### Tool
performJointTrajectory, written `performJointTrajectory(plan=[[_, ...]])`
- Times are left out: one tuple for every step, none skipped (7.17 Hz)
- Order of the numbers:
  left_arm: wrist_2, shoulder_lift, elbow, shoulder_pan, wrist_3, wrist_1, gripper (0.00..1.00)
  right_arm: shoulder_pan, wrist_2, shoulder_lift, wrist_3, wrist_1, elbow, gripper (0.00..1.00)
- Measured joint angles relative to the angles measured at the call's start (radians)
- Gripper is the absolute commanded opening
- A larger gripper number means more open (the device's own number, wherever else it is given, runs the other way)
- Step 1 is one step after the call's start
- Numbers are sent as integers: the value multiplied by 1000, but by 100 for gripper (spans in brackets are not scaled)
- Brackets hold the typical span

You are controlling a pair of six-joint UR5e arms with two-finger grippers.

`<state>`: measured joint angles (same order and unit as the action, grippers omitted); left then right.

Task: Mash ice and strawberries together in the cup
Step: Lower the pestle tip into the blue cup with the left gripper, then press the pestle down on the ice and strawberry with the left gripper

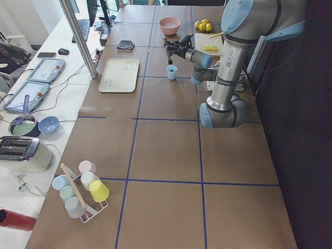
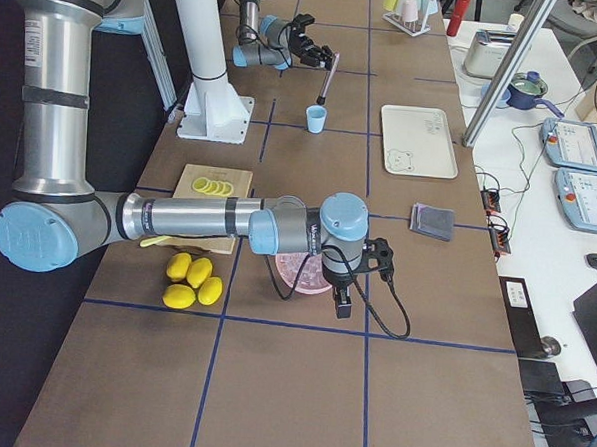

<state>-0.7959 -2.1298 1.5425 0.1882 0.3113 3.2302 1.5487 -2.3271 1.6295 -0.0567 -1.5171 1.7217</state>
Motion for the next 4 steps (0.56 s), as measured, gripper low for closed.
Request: performJointTrajectory(plan=[[2, -4, -25, -1, 4, 17, 0, 0, 0, 0, 0, 0, -1, 100], [6, -12, -39, -3, 14, 21, 0, 0, 0, 1, 0, 0, -2, 100], [9, -21, -45, -6, 26, 20, 0, 1, 0, 1, 0, 0, -3, 100], [12, -25, -49, -8, 32, 18, 0, 1, 0, 1, 0, 0, -3, 100]])
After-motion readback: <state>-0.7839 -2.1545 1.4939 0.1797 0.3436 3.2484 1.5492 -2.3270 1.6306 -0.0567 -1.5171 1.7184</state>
